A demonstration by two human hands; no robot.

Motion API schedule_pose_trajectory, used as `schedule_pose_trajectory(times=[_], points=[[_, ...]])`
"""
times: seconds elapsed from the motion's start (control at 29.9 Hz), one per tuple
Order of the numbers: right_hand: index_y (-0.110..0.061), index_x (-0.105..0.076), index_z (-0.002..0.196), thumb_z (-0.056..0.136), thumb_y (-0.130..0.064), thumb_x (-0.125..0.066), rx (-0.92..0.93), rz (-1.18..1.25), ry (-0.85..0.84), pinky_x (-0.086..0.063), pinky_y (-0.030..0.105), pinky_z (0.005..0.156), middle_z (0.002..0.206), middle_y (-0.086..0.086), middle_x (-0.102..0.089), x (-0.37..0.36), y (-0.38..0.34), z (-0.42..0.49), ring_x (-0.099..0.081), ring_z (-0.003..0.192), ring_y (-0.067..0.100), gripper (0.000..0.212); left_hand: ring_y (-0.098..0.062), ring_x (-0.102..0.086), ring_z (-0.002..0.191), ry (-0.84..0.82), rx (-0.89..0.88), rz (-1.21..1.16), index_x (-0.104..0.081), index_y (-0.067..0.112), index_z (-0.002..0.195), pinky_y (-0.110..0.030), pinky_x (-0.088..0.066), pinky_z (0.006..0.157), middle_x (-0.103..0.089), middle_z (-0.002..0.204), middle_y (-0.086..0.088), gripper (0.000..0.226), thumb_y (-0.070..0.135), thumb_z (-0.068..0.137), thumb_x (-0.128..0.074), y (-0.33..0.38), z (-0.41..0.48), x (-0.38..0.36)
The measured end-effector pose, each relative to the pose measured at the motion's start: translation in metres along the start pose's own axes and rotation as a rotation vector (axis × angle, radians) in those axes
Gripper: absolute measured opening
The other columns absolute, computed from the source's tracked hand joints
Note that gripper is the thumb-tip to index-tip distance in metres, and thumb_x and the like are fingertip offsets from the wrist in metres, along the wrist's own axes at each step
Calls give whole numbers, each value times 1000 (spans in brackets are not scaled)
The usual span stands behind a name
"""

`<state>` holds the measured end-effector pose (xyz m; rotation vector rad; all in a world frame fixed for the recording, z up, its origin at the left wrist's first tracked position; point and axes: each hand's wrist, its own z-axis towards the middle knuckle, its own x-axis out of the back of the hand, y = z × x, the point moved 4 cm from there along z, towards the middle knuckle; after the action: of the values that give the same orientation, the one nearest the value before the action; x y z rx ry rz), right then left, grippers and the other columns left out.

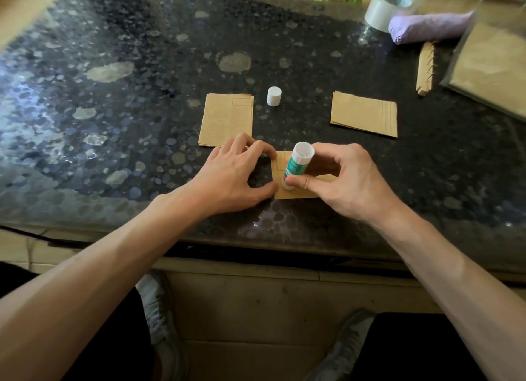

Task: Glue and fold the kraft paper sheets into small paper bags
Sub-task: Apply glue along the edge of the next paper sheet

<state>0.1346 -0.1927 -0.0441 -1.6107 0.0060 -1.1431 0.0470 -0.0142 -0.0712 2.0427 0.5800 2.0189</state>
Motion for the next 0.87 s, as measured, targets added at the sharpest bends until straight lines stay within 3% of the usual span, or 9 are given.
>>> schedule_pose_trajectory(times=[0.23, 0.6, 0.77, 0.87], points=[[-33, -77, 110, 83, -35, -86, 7, 36, -45, -58, 31, 95, 105, -21, -75, 1, -3, -5, -69, 103, -3, 29, -17, -38, 128, -4, 11, 4, -44, 36, 139, -37, -29, 109, -40, 131, 5, 64, 64, 83, -56, 0, 0, 1], [-47, -69, 107, 81, -32, -85, 6, 114, -105, -49, 7, 91, 103, -34, -72, 3, -7, -9, -67, 106, -9, 34, -18, -38, 129, 2, 1, 6, -43, 35, 139, -38, -30, 110, -39, 133, 4, 60, 60, 87, -62, 1, 0, 0], [-28, -78, 107, 84, -27, -84, -37, 211, -133, -53, 12, 91, 103, -22, -77, 8, -5, -11, -72, 101, -3, 24, -17, -38, 127, 10, 4, 7, -44, 36, 138, -36, -29, 109, -39, 131, 5, 60, 61, 86, -60, 1, 0, 0], [-20, -78, 110, 85, -27, -82, -57, 280, -1, -56, 20, 95, 105, -13, -79, 18, 0, -9, -73, 104, 1, 26, -17, -38, 128, 3, 8, -1, -44, 36, 138, -35, -28, 110, -39, 131, 5, 60, 61, 86, -59, 1, 0, 0]])
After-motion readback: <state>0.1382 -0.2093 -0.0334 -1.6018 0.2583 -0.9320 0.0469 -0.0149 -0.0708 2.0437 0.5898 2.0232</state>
